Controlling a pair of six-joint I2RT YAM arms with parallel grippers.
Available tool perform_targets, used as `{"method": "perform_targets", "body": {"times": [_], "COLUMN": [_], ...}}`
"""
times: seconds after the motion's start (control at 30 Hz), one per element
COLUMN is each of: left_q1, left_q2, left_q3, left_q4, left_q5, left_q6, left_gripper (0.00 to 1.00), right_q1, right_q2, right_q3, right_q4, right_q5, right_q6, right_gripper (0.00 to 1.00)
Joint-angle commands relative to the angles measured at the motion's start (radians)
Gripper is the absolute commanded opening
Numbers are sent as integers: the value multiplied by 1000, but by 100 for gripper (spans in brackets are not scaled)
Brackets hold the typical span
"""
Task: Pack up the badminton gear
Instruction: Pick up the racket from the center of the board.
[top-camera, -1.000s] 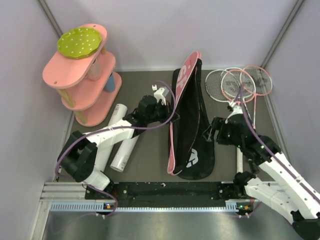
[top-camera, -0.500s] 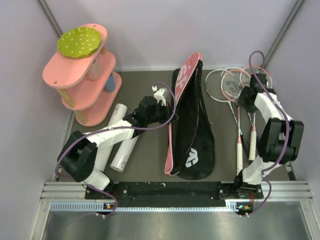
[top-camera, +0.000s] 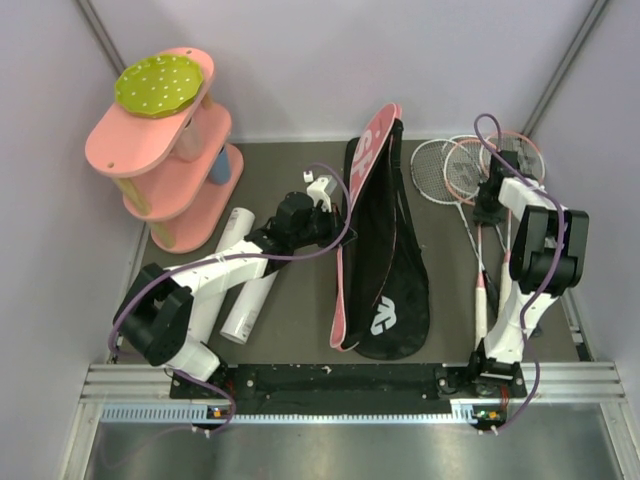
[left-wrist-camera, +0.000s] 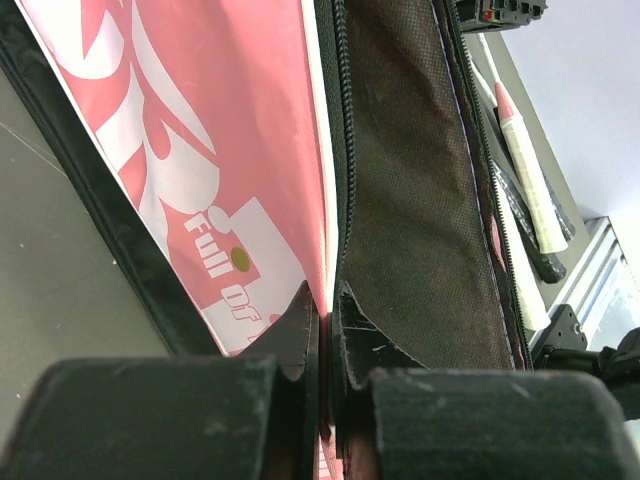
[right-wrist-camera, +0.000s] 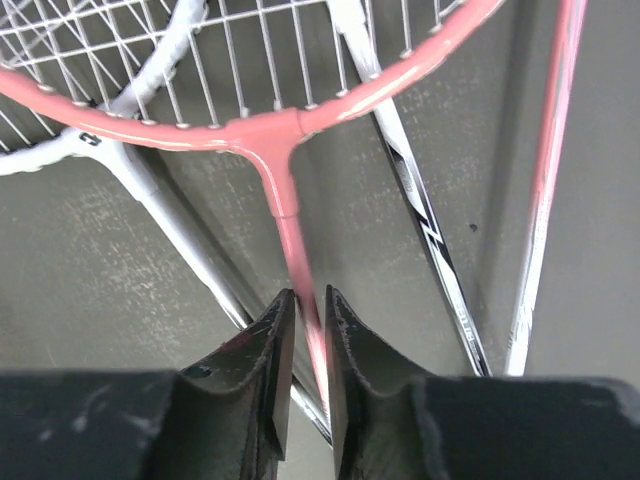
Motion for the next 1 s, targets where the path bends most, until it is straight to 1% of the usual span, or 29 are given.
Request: {"method": "perform_targets", "body": {"times": [0.0, 0.03, 0.07, 0.17, 0.2, 0.23, 0.27, 0.33, 0.37, 0.43, 0.47, 0.53, 0.57, 0.6, 0.63, 0.67, 0.7, 0.73, 0.77, 0.8, 0.83, 0.87, 0.9, 0.93, 0.97], "left_q1": [-3, -3, -1, 0, 2, 2, 5, 5, 10, 14, 17, 20, 25, 25, 26, 31, 36, 39, 46, 49, 53, 59, 60, 63, 68], "left_q2": [-19, -16, -13, -15, -13, -9, -1, 11, 23, 31, 39, 50, 59, 63, 68, 80, 86, 93, 105, 108, 111, 119, 120, 123, 125], "left_q3": [47, 47, 47, 52, 58, 61, 65, 87, 93, 104, 105, 122, 130, 140, 144, 150, 159, 164, 165, 165, 164, 164, 162, 162, 161], "left_q4": [78, 75, 74, 64, 63, 61, 61, 60, 58, 61, 69, 66, 66, 67, 77, 80, 81, 92, 100, 107, 115, 135, 140, 143, 150], "left_q5": [-18, -23, -29, -61, -66, -69, -67, -67, -66, -63, -63, -67, -66, -66, -67, -69, -69, -67, -64, -61, -60, -49, -46, -44, -40], "left_q6": [14, 17, 20, 34, 35, 35, 34, 25, 21, 3, -2, -12, -17, -20, -26, -29, -34, -43, -48, -55, -70, -75, -83, -87, -91], "left_gripper": [0, 0, 0, 0, 0, 0, 0, 0, 0, 0, 0, 0, 0, 0, 0, 0, 0, 0, 0, 0, 0, 0, 0, 0, 0], "right_q1": [2, 2, 7, 28, 34, 37, 40, 40, 39, 42, 45, 60, 82, 96, 108, 128, 137, 140, 140, 174, 185, 197, 224, 237, 246], "right_q2": [32, 33, 32, -19, -42, -99, -130, -227, -259, -327, -347, -393, -437, -463, -488, -508, -557, -577, -601, -634, -649, -660, -668, -666, -665], "right_q3": [62, 73, 79, 117, 128, 152, 163, 177, 175, 160, 143, 88, 67, 44, -2, -25, -59, -137, -179, -226, -321, -373, -422, -493, -522], "right_q4": [35, 32, 32, 1, -12, -28, -54, -55, -52, -36, -10, 69, 99, 163, 193, 228, 289, 436, 521, 614, 828, 965, 1132, 1272, 1513], "right_q5": [-27, -30, -21, 25, 22, 15, -36, -170, -338, -518, -695, -838, -957, -1007, -1051, -1143, -1189, -1225, -1292, -1315, -1340, -1372, -1384, -1394, -1395], "right_q6": [-27, -29, -27, -15, -4, 34, 54, 121, 140, 211, 244, 342, 371, 400, 458, 488, 535, 653, 722, 802, 971, 1079, 1310, 1418, 1516], "right_gripper": [13, 4, 0, 0, 0, 0, 0, 0, 0, 0, 0, 0, 0, 0, 0, 0, 0, 0, 0, 0, 0, 0, 0, 0, 0]}}
